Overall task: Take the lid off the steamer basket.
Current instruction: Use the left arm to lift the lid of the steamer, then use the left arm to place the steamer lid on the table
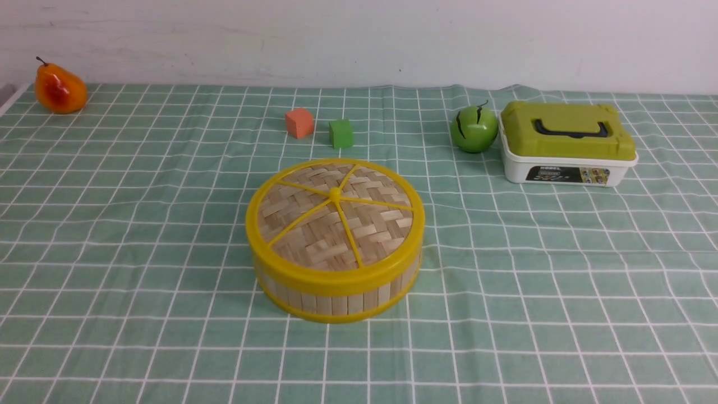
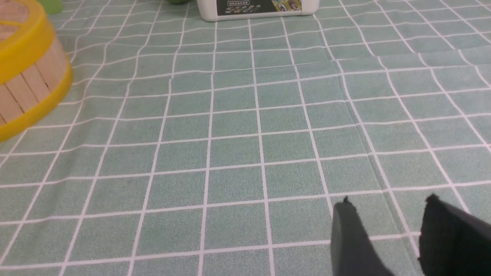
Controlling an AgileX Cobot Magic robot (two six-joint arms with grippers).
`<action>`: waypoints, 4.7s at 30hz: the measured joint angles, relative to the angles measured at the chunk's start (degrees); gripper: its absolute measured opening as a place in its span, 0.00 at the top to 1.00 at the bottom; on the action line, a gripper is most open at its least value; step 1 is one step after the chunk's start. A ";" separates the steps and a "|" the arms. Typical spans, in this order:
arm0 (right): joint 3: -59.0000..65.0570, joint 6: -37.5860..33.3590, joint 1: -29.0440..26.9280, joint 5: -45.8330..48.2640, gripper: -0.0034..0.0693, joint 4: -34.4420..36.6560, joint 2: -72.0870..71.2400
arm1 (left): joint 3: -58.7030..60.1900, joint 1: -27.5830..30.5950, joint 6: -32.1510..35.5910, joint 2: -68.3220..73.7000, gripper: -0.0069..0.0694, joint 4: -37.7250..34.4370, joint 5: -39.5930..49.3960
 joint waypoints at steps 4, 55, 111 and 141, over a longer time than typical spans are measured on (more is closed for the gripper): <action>0.00 0.00 0.00 0.00 0.62 0.00 0.00 | 0.00 0.00 -5.33 0.00 0.60 -4.62 -3.35; 0.00 0.00 0.00 0.00 0.62 0.00 0.00 | -104.17 -17.30 -2.07 103.99 0.93 -8.86 49.41; 0.00 0.00 0.00 0.00 0.62 0.00 0.00 | -121.14 -26.77 -1.34 127.11 0.65 7.92 43.45; 0.00 0.00 0.00 0.00 0.62 0.00 0.00 | -120.82 -26.77 -1.32 107.02 0.76 16.80 49.84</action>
